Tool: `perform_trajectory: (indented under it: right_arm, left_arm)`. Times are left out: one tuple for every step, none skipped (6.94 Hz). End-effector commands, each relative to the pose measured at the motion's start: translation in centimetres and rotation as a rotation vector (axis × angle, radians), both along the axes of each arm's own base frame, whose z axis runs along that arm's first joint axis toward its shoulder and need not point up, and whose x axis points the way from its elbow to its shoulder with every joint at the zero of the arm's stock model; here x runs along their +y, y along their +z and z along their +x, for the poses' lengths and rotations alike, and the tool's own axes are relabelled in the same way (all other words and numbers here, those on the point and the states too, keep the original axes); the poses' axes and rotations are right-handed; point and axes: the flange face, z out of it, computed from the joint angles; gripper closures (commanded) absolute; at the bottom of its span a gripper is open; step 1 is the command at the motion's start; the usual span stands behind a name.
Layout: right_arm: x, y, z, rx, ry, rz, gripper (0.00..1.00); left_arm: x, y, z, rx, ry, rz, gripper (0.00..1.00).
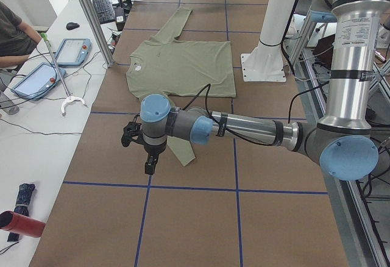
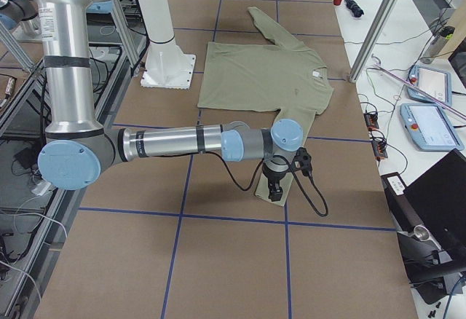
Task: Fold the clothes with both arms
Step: 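Move the right gripper to the cuff of the sleeve nearest it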
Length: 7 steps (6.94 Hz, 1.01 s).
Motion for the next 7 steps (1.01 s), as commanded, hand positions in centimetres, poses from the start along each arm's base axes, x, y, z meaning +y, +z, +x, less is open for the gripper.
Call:
perform_trajectory:
  right_arm:
    - [-2.1, 2.0, -2.6, -0.031, 0.133, -0.031, 0.00]
    - [-2.2, 2.2, -4.3, -0.049, 0.226, -0.102, 0.00]
    - [-2.1, 3.8, -5.1, -0.056, 0.259, -0.129, 0.01]
    - [-2.2, 4.6, -5.7, -0.066, 0.275, -0.130, 0.01]
    - [-3.4, 4.0, -6.9, -0.061, 0.300, -0.154, 0.04]
    - [-3.7, 4.9, -7.1, -0.040, 0.313, -0.171, 0.06]
    - [-4.9, 5.0, -8.0, -0.035, 0.323, -0.194, 0.06]
  left_arm:
    - [1.0, 0.5, 0.2, 0.027, 0.010, -0.010, 0.00]
    - [1.2, 0.3, 0.7, 0.098, 0.027, -0.020, 0.00]
    - [1.3, 0.1, 0.9, 0.128, 0.034, -0.021, 0.00]
    - [1.4, -0.3, 1.1, 0.153, 0.041, -0.019, 0.00]
    - [1.4, -0.2, 1.2, 0.170, 0.045, -0.023, 0.00]
    - [1.3, -0.4, 1.2, 0.171, 0.047, -0.018, 0.00]
    - [1.3, -0.6, 1.3, 0.171, 0.048, -0.014, 0.00]
